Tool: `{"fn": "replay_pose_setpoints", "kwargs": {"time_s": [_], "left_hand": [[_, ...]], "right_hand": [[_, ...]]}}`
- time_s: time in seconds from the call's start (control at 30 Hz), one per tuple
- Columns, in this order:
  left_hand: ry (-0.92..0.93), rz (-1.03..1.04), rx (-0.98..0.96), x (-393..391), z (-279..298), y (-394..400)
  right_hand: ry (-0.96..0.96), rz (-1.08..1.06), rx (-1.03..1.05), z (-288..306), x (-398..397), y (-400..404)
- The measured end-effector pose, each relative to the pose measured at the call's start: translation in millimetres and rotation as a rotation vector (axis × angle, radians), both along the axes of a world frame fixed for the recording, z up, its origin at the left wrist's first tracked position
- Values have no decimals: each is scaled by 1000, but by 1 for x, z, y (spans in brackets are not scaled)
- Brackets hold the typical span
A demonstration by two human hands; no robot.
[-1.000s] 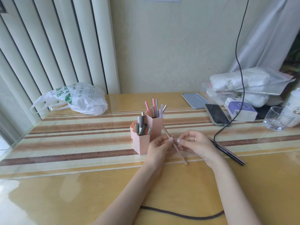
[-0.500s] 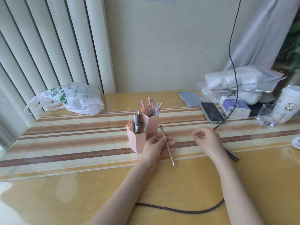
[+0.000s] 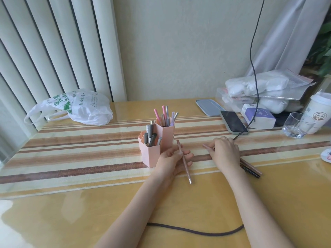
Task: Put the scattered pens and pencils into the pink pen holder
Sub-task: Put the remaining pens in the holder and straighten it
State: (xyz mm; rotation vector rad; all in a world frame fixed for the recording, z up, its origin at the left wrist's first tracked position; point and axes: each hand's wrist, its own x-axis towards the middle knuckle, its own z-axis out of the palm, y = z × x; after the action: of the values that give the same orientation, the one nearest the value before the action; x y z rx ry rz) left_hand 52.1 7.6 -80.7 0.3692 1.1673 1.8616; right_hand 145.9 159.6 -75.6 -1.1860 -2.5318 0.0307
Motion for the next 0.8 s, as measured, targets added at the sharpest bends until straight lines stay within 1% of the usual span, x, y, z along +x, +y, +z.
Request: {"fn": "replay_pose_setpoints", "kwargs": {"time_s": [0.03, 0.07, 0.13, 0.17, 0.23, 0.27, 0.33, 0.43, 0.53, 0.6, 0.7, 0.77, 0.8], "left_hand": [[30, -4, -3, 1, 1, -1], [61, -10, -3, 3, 1, -1], [100, -28, 5, 6, 1, -1], [109, -34, 11, 6, 1, -1], [116, -41, 13, 5, 2, -2], [120, -41, 12, 4, 3, -3], [142, -42, 13, 3, 2, -4], [171, -72, -12, 3, 1, -5], [210, -126, -45, 2, 2, -6], [209, -156, -29, 2, 3, -7], [177, -166, -35, 2, 4, -7], [164, -148, -46, 1, 3, -6], [151, -135, -53, 0, 3, -5]], "right_hand": [[105, 32, -53, 3, 1, -3], [262, 73, -167, 7, 2, -8], [584, 183, -479, 18, 4, -15], [685, 271, -654, 23, 5, -19], [795, 472, -972, 28, 6, -26], [837, 537, -1078, 29, 7, -29], [888, 584, -1181, 30, 8, -32], [921, 568, -1242, 27, 10, -32], [874, 516, -1213, 24, 9, -35], [756, 496, -1079, 21, 6, -39], [608, 445, -791, 14, 3, -35], [492, 284, -490, 6, 4, -25], [373, 174, -317, 3, 6, -19]]}}
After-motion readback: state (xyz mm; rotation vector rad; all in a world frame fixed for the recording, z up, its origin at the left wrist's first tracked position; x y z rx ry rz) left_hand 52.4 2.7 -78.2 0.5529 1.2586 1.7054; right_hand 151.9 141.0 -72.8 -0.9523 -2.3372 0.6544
